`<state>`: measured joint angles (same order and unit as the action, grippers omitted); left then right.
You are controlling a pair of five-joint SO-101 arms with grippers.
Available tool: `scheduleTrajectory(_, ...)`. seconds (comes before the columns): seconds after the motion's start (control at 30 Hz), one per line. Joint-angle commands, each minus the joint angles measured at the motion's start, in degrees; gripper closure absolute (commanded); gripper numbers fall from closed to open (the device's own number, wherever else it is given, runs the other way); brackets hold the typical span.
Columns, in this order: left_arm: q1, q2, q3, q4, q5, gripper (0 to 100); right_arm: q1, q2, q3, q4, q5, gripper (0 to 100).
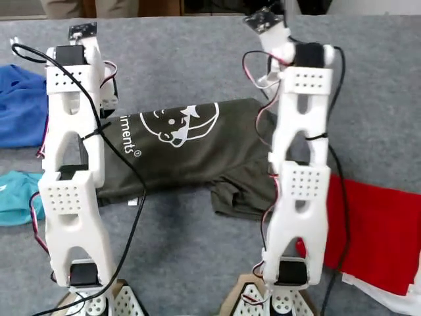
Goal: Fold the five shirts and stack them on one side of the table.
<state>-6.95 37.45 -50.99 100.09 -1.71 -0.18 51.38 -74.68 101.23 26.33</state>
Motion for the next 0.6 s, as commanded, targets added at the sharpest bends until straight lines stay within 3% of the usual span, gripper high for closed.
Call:
scheduleTrajectory(0.0,3.52,-9.19,8.97,0.79,-1.67,98,0.92,-14.64,12.09,1.14,0.7,99.4)
scheduleTrajectory(0.17,5.1,-23.43,30.59,-6.07,-1.85,98,0.84,-28.53,29.76,-0.09,0.79,99.4)
scheduleTrajectory(0.37,1.76,-37.32,66.73,-29.36,-6.42,98,0.84,-39.16,48.31,-6.24,0.88,99.4)
scheduleTrajectory(0.57,1.58,-44.7,84.75,-37.19,-7.56,98,1.36,-46.55,70.55,-18.46,2.81,99.4)
